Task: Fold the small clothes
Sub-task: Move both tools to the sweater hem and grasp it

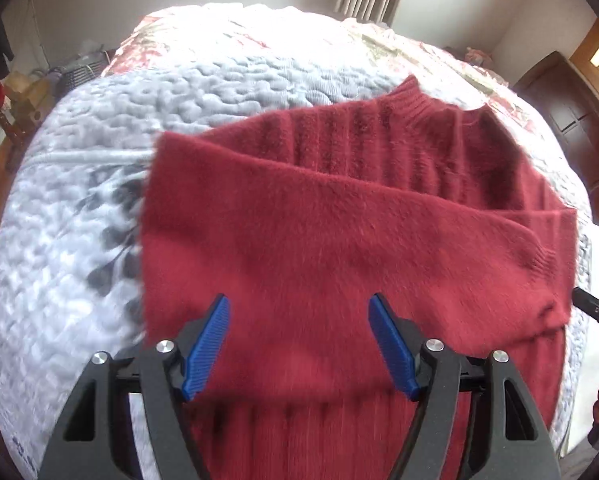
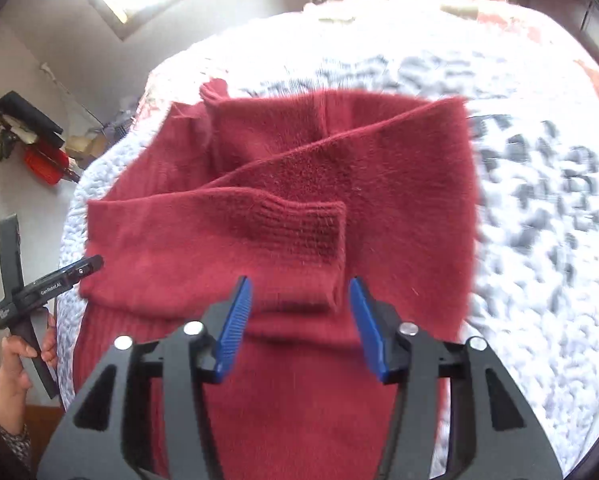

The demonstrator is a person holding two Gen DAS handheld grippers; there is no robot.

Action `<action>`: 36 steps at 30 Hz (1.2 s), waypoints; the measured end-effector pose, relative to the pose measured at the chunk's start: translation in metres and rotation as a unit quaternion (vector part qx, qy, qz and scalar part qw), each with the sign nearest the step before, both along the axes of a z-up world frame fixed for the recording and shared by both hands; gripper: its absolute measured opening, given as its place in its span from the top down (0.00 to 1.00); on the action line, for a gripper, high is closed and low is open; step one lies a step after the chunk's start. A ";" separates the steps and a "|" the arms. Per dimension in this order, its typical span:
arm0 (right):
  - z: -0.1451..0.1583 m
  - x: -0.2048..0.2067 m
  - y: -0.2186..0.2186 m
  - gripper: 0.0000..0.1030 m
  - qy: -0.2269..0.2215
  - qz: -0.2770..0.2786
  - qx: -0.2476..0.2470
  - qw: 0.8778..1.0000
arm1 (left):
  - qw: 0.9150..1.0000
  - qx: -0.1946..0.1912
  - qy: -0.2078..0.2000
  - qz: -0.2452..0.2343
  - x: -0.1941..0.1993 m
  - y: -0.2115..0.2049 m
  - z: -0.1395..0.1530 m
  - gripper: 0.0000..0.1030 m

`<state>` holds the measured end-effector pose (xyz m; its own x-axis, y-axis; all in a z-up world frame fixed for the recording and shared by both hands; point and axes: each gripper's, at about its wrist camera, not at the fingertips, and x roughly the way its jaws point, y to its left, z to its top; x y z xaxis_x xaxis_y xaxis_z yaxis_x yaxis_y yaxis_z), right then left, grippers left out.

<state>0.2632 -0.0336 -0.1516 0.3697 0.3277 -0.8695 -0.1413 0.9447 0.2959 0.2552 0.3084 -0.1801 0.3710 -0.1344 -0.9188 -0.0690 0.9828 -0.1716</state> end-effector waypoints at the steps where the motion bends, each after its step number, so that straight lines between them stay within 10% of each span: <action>1: 0.006 -0.017 -0.005 0.49 -0.004 0.002 -0.002 1.000 | 1.000 0.005 -0.004 -0.004 -0.019 0.002 0.009 0.24; 18: -0.041 -0.235 -0.079 0.46 0.157 -0.038 -0.027 0.986 | 0.992 0.013 0.122 0.013 -0.246 0.033 -0.009 0.22; 36: -0.074 -0.280 -0.062 0.43 0.192 -0.003 -0.011 0.981 | 0.986 -0.038 0.161 0.003 -0.275 0.007 -0.043 0.22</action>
<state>-0.0167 -0.0956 -0.2258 0.0152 0.3057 -0.9520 -0.0188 0.9520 0.3054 -0.0200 0.3149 -0.2230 0.0628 -0.2066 -0.9764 -0.1372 0.9673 -0.2135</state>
